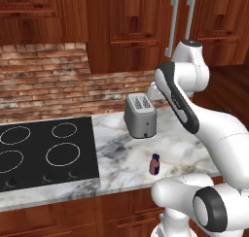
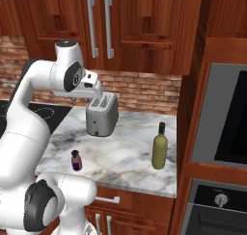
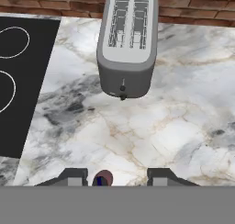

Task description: There is a wine glass and glass cup on the dining counter. Place the wine bottle next to the wine glass and the juice bottle next to the glass cup.

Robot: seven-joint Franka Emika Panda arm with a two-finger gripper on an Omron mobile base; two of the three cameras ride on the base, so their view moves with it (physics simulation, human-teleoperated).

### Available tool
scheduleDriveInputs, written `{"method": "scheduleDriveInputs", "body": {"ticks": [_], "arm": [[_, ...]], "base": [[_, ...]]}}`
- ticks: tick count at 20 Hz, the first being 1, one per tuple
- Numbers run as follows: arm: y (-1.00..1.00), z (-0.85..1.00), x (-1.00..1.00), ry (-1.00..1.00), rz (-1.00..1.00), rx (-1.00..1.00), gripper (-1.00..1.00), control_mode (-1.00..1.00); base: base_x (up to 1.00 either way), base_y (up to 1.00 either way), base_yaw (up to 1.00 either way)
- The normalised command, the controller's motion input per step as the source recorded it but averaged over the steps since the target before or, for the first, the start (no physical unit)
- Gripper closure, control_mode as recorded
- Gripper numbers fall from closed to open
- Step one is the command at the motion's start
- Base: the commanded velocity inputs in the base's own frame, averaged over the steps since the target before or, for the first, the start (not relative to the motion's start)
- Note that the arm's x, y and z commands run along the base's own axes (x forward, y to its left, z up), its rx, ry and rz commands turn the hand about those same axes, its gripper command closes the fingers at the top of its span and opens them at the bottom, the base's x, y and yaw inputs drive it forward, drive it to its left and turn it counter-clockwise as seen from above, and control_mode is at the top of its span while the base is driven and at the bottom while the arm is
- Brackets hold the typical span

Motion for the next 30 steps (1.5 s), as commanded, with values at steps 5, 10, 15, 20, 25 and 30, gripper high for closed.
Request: {"method": "scheduleDriveInputs", "body": {"ticks": [5, 10, 15, 20, 25, 30], "arm": [[-0.14, -0.21, -0.33, 0.0, 0.0, 0.0, -1.0, -1.0], [-0.43, -0.85, -0.86, -0.13, 0.3, 0.0, -1.0, -1.0], [-0.41, -0.49, -0.26, -0.29, 0.58, 0.05, -1.0, -1.0], [-0.02, -0.5, 0.08, -0.05, 0.46, 0.21, -1.0, -1.0], [0.0, -0.6, 0.16, 0.0, 0.47, 0.43, -1.0, -1.0], [0.02, -0.46, 0.21, 0.01, 0.4, 0.36, -1.0, -1.0]], "base": [[0.0, 0.0, 0.0], [0.0, 0.0, 0.0], [0.0, 0.0, 0.0], [0.0, 0.0, 0.0], [0.0, 0.0, 0.0], [0.0, 0.0, 0.0]]}}
